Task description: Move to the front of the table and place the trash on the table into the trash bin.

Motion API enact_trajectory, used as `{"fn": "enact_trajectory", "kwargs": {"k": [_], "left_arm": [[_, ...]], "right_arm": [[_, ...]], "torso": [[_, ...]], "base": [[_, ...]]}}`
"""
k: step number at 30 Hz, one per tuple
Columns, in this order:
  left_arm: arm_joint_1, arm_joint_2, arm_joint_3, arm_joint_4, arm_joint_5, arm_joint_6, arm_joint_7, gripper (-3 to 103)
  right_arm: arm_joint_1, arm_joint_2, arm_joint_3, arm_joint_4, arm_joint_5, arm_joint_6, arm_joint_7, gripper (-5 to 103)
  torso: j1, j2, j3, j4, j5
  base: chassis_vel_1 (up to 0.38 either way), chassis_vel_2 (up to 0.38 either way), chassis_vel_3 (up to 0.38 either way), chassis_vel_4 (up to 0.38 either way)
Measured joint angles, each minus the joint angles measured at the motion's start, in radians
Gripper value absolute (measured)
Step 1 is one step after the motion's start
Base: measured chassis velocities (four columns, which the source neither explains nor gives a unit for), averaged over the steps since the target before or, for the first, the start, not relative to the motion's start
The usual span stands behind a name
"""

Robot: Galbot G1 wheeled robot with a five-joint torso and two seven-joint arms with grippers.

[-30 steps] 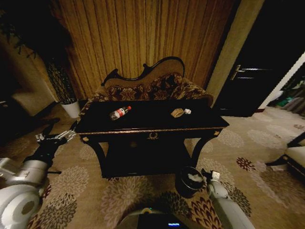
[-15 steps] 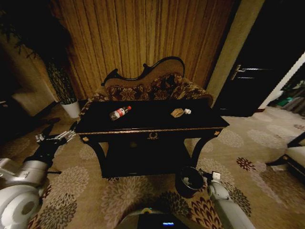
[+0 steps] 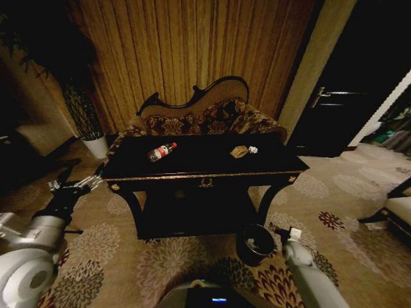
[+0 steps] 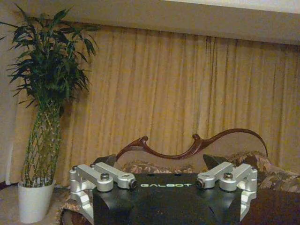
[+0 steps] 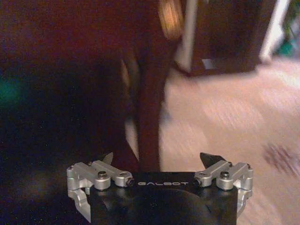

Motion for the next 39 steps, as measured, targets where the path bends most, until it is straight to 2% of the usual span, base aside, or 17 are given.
{"fn": "enact_trajectory", "kwargs": {"k": [3, 5, 7, 12, 16, 21, 39], "left_arm": [[-0.002, -0.002, 0.007, 0.0, 0.0, 0.001, 0.0, 100], [-0.008, -0.007, 0.023, 0.0, 0.011, 0.001, -0.001, 100], [-0.009, -0.009, 0.029, 0.0, 0.017, 0.001, -0.002, 100], [-0.016, -0.007, 0.05, 0.0, 0.042, -0.006, -0.05, 100], [-0.02, -0.005, 0.05, 0.0, 0.033, -0.003, -0.051, 100], [-0.04, 0.002, 0.056, 0.0, 0.023, 0.009, -0.048, 100], [-0.036, 0.004, 0.074, 0.0, 0.022, 0.012, -0.048, 100]], "right_arm": [[-0.042, -0.02, 0.02, 0.128, 0.021, 0.013, -0.005, 100], [-0.083, -0.04, 0.033, 0.276, 0.037, 0.015, -0.007, 100], [-0.095, -0.048, 0.034, 0.336, 0.04, 0.016, -0.007, 100], [-0.104, -0.091, 0.018, 0.537, 0.061, -0.006, 0.02, 100], [-0.097, -0.103, 0.008, 0.582, 0.055, -0.015, 0.032, 100], [-0.089, -0.12, -0.006, 0.609, 0.024, -0.025, 0.003, 100], [-0.08, -0.129, -0.027, 0.636, 0.061, -0.027, -0.001, 100]], "torso": [[0.0, 0.0, 0.0, 0.0006, -0.0004], [0.0, 0.0, 0.0, -0.0001, -0.0002], [0.0, 0.0, 0.0, -0.0001, -0.0004], [0.0, 0.0, 0.0, 0.0003, -0.0002], [0.0, 0.0, 0.0, 0.0004, -0.0001], [0.0, 0.0, 0.0, 0.0, 0.0001], [0.0, 0.0, 0.0, 0.0001, 0.0]], "base": [[0.0, 0.0, 0.0, 0.0], [0.0, 0.0, 0.0, 0.0], [0.0, 0.0, 0.0, 0.0], [0.0, 0.0, 0.0, 0.0], [0.0, 0.0, 0.0, 0.0], [0.0, 0.0, 0.0, 0.0], [-0.025, 0.028, 0.028, -0.026]]}}
